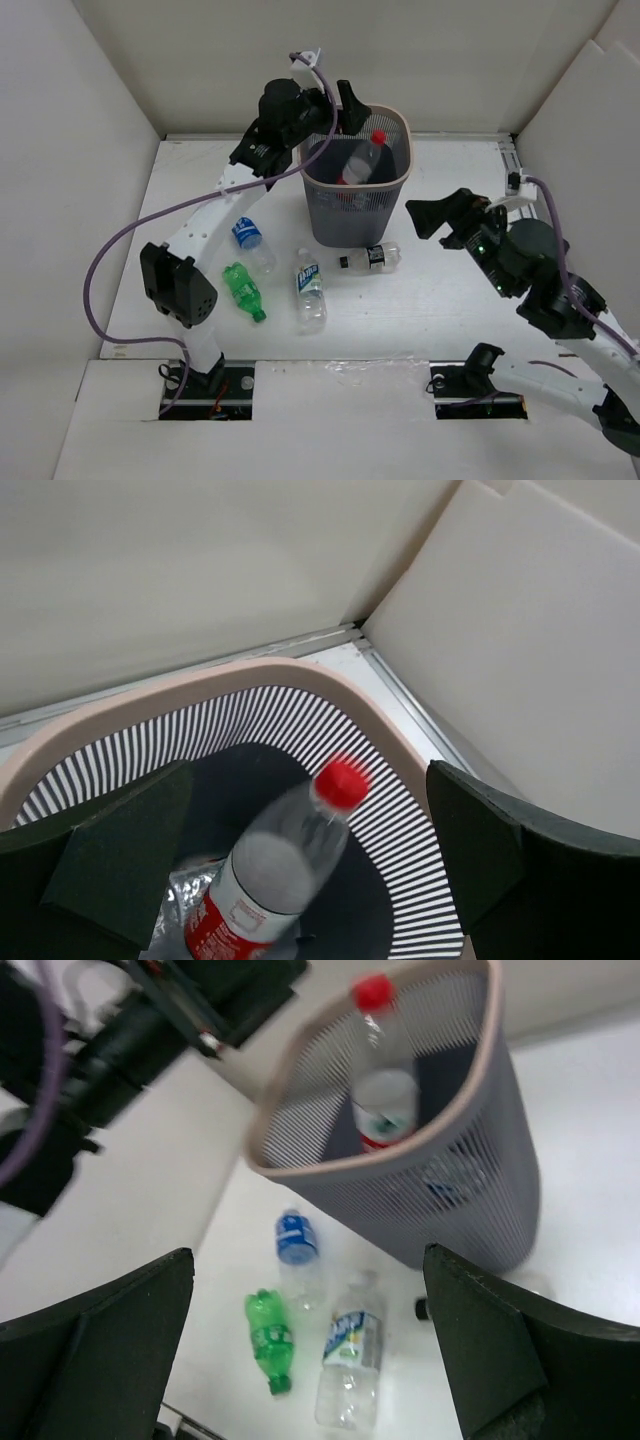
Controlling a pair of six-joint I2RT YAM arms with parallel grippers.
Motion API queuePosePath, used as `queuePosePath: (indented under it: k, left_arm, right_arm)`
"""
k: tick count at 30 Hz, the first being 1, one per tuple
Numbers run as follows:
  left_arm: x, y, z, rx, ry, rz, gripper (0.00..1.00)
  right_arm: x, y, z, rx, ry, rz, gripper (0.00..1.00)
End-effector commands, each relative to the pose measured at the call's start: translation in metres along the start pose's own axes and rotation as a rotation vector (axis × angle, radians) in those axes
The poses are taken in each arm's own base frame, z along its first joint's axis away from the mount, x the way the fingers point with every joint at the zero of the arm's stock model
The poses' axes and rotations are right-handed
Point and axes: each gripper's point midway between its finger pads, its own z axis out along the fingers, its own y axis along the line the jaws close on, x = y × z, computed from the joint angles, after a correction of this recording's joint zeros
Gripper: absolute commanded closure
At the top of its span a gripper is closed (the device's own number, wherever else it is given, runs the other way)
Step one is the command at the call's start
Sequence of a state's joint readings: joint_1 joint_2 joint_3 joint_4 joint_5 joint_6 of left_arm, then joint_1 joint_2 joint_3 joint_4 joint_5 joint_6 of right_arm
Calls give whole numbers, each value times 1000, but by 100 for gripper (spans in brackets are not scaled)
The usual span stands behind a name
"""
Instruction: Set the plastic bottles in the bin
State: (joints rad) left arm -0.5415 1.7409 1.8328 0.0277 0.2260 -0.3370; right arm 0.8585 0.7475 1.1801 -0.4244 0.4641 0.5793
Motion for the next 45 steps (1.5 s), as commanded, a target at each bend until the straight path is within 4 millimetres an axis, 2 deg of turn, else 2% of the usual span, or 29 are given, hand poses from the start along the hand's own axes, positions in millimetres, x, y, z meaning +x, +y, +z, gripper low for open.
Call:
queuePosePath:
  k: [1,3,4,6,7,8,10,11,12,13,14,15,17,18,20,21,22,23,27,29,31,36,39,45]
  left_arm:
    - [-69,-26,-27,17,-140,47,0]
    - [-77,-33,-40,33,-153,42,0]
    - [-85,-40,-57,41,-173,45,0]
    - [-94,-49,-78,50,-190,39,0]
    - [-106,-60,-104,60,-215,44,0]
    - [-104,-59,-114,49,-211,42,0]
    - [-105,-60,-138,28,-212,38,0]
    - [-109,-68,-164,36,-233,42,0]
    - [-108,-70,-177,36,-233,42,0]
    - [-104,-73,-200,39,-236,32,0]
    - [-111,-79,-216,49,-259,36,0]
    - [-99,-76,-221,40,-239,32,0]
    - [-94,-77,-240,42,-244,33,0]
    - [-89,-79,-257,49,-256,26,0]
    - [-81,-81,-271,62,-260,17,0]
    - [-82,-87,-288,84,-282,14,0]
    - [-70,-82,-288,73,-259,9,0]
    - [-68,-82,-293,76,-263,1,0]
    - [-55,-74,-312,34,-254,-8,0]
    - [-51,-70,-319,14,-243,-1,0]
    - [-42,-64,-318,-15,-211,2,0]
    - [-42,-60,-330,-41,-222,10,0]
    - [-41,-61,-334,-41,-224,11,0]
    - [-40,-61,-337,-41,-223,11,0]
  right_arm:
    - [41,-54,3,265,92,5,0]
    - [60,-65,10,340,114,80,0]
    - [75,-73,11,374,140,98,0]
    - [93,-82,16,432,147,197,0]
    - [99,-95,18,484,138,221,0]
    - [113,-107,17,520,153,240,0]
    - [127,-113,20,542,165,334,0]
    - [138,-127,20,562,175,341,0]
    - [137,-121,28,515,156,384,0]
    - [149,-127,34,498,177,433,0]
    - [147,-125,34,489,184,467,0]
    - [157,-131,38,484,190,500,0]
    - [169,-133,44,472,208,570,0]
    - [179,-140,46,483,214,585,1]
    - [183,-145,58,487,194,650,2]
    - [182,-149,64,495,182,668,2]
    - [184,-151,68,501,186,685,2]
    - [198,-161,74,545,210,687,2]
    - [214,-174,93,607,252,708,4]
    - [215,-175,101,615,256,713,4]
    - [225,-186,104,653,265,717,5]
    - [246,-197,111,689,295,718,6]
    - [246,-204,119,700,288,727,6]
    - [276,-222,115,772,359,722,11]
